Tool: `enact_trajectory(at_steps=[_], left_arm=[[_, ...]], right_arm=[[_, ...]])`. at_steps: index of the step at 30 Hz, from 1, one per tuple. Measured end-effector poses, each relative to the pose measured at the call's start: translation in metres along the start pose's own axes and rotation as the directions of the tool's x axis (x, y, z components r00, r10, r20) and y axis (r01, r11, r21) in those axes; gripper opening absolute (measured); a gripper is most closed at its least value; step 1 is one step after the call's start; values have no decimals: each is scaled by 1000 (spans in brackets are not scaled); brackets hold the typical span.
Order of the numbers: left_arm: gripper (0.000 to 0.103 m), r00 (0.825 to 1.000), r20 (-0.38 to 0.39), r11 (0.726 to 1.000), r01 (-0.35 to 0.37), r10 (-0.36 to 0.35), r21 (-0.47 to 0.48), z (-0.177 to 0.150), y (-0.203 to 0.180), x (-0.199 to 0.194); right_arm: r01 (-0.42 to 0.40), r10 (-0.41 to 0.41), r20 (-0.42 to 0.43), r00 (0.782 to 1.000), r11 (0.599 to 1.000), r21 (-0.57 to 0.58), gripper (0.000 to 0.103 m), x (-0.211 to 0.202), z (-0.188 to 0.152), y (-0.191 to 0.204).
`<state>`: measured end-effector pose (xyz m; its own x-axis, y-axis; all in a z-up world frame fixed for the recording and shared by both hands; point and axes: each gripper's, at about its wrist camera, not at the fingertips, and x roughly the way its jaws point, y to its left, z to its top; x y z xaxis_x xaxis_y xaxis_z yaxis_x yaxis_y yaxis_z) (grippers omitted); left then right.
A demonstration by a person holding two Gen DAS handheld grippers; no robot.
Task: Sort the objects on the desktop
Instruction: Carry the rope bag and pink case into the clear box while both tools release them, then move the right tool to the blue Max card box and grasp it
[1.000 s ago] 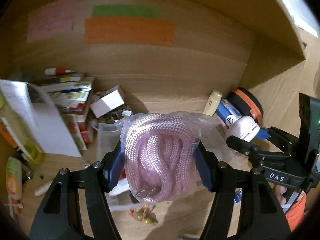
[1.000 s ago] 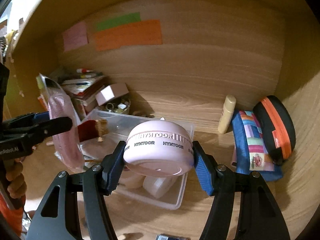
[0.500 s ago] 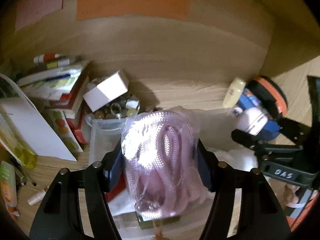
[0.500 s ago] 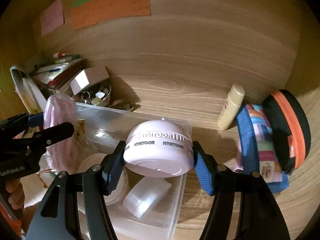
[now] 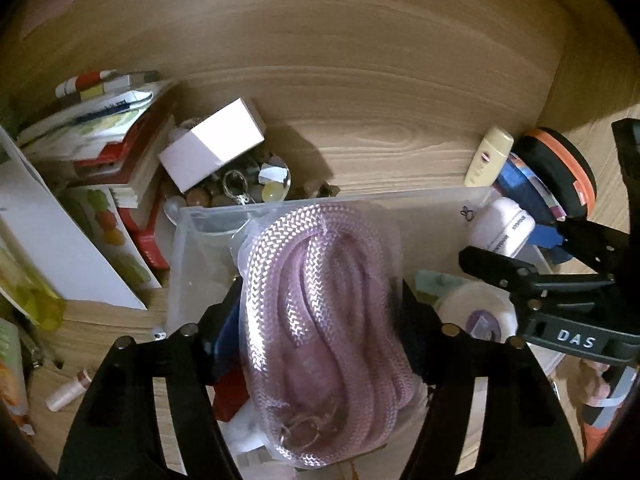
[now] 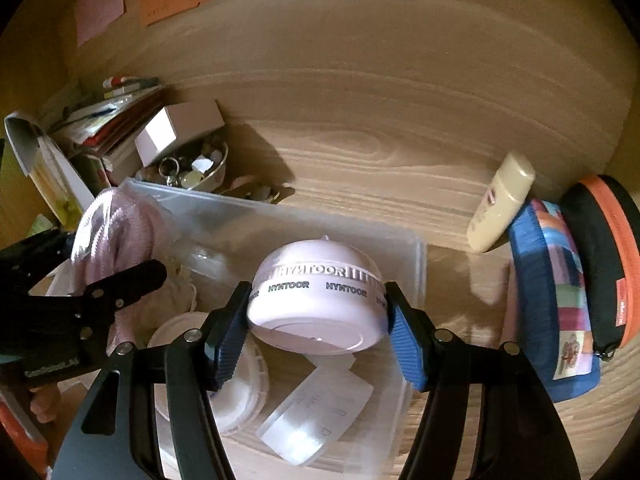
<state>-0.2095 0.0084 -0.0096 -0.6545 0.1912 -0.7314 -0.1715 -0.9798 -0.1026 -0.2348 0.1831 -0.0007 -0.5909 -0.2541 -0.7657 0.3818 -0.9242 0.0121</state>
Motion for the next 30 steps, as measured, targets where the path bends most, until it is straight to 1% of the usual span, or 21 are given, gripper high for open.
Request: enact_trajectory(at_steps=[4, 7, 10, 14, 16, 18, 21, 22, 24, 26, 30], left_arm=[[70, 1000, -4, 1000, 12, -12, -4, 2, 1, -2], [70, 1000, 11, 1000, 16, -16, 5, 3, -1, -7], [70, 999, 43, 1000, 17, -17, 5, 5, -4, -17], [70, 996, 73, 999, 41, -42, 11, 7, -7, -34], [73, 995, 96, 999, 34, -36, 22, 7, -10, -45], [82, 993, 110, 999, 34, -37, 28, 7, -12, -54], [84, 992, 128, 999, 18, -23, 44, 3, -14, -70], [85, 991, 133, 999, 9, -15, 47, 1, -14, -76], [92, 990, 142, 999, 1, -8, 51, -3, -13, -85], [92, 989, 148, 999, -14, 6, 50, -9, -10, -94], [93, 990, 137, 998, -38, 33, 40, -23, -5, -104]], right_arm=[[13, -13, -4, 1000, 1000, 1, 61, 2, 1, 1], [27, -27, -3, 1000, 1000, -8, 61, 2, 3, 4], [37, -37, 15, 999, 999, -18, 61, -7, 2, 7], [35, -34, 46, 998, 999, -13, 61, -26, 1, 8], [36, -35, 64, 997, 999, -9, 67, -38, -2, 6], [45, -45, 91, 995, 999, -7, 74, -51, -6, 5], [55, -53, 129, 990, 998, -8, 81, -71, -14, 4], [53, -52, 141, 989, 999, -7, 81, -79, -18, 3], [44, -43, 158, 987, 999, -4, 81, -92, -25, 2], [35, -35, 170, 985, 999, 5, 82, -102, -34, -1], [32, -35, 180, 983, 999, 20, 84, -115, -50, -4]])
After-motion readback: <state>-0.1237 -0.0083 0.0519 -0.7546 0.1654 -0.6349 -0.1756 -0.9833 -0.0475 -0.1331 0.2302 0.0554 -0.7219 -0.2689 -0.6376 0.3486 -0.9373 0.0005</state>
